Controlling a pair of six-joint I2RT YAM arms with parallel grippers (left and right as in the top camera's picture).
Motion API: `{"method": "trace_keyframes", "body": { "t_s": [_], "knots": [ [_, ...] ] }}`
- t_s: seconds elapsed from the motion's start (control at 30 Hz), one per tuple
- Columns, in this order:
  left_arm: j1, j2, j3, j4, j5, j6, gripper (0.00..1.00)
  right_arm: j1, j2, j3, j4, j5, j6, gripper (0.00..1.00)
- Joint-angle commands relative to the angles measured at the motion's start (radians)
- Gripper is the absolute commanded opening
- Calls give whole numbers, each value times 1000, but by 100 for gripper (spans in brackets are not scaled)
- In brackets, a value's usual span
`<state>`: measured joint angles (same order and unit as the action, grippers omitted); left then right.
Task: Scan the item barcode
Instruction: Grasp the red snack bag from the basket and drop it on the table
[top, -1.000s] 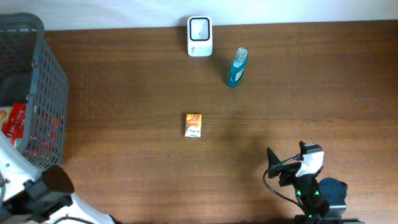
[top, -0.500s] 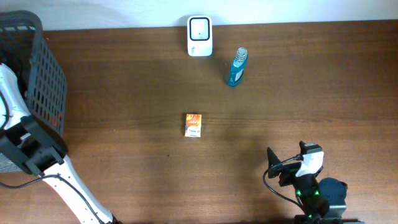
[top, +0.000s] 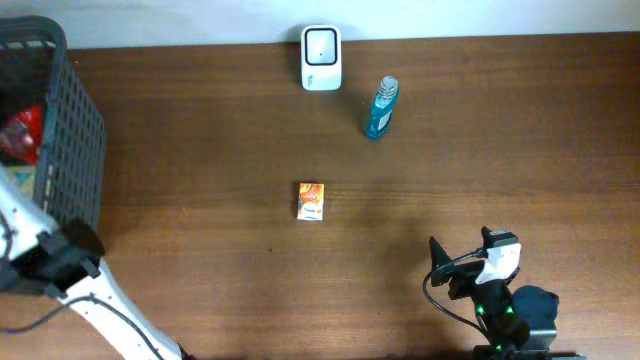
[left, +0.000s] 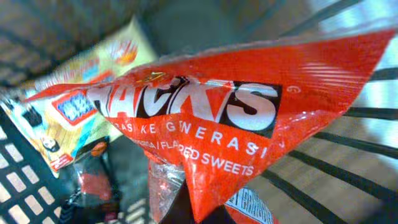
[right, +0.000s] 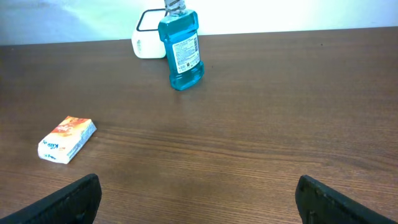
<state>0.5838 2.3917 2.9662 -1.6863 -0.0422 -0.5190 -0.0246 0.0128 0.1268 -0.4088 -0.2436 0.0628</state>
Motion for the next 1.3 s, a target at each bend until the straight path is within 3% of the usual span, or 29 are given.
{"method": "trace_keyframes", "body": {
  "t_s": [0.0, 0.1, 0.17, 0.23, 0.3, 0.33, 0.43, 0.57, 0.6, 0.63, 0.67, 0.7, 0.73, 0.8, 0.9, 0.93, 0.97, 1.0, 1.13, 1.2, 1.27],
  "knots": [
    [-34, -331, 172, 0, 92, -12, 0, 5, -8, -6, -3, 13, -3, 98],
    [-213, -481, 171, -2, 170, 8, 0, 5, -8, -6, -3, 13, -3, 98],
    [-509, -483, 101, -2, 243, 149, 0, 5, -8, -6, -3, 13, -3, 98],
    [-740, -474, -154, 0, 87, 150, 0, 5, -8, -6, -3, 13, -3, 98],
    [-847, -457, -412, 39, -60, 150, 0, 5, -8, -6, -3, 13, -3, 98],
    [-898, -430, -614, 126, -82, 150, 0, 5, -8, -6, -3, 13, -3, 98],
    [-942, -343, -999, 370, -102, 150, 0, 5, -8, -6, -3, 13, -3, 98],
    [-942, -196, -1135, 559, -66, 150, 0, 5, -8, -6, -3, 13, -3, 98],
    [-942, -181, -1135, 581, -35, 150, 5, 5, -8, -6, -3, 13, -3, 98],
    [-943, -172, -1135, 612, 6, 150, 16, 5, -8, -6, -3, 13, -3, 98],
    [-944, -172, -1135, 642, 31, 150, 37, 5, -8, -6, -3, 13, -3, 98],
    [-944, -172, -1135, 662, 37, 150, 76, 5, -8, -6, -3, 13, -3, 98],
    [-944, -172, -1126, 665, 36, 155, 82, 5, -8, -6, -3, 13, -3, 98],
    [-933, -180, -969, 553, 35, 235, 82, 5, -8, -6, -3, 13, -3, 98],
    [-866, -199, -476, 283, 4, 264, 88, 5, -8, -6, -3, 13, -3, 98],
    [-798, -201, -163, 186, -56, 264, 75, 5, -8, -6, -3, 13, -3, 98],
    [-721, -201, 52, 119, -129, 263, 70, 5, -8, -6, -3, 13, -3, 98],
    [-648, -201, 166, 88, -178, 263, 75, 5, -8, -6, -3, 13, -3, 98],
    [-233, -245, 143, 85, -246, 139, 94, 5, -8, -6, -3, 13, -3, 98],
    [-33, -245, 61, 82, -240, 81, 98, 5, -8, -6, -3, 13, -3, 98],
    [79, -245, -61, 76, -210, 59, 96, 5, -8, -6, -3, 13, -3, 98]
  ]
}}
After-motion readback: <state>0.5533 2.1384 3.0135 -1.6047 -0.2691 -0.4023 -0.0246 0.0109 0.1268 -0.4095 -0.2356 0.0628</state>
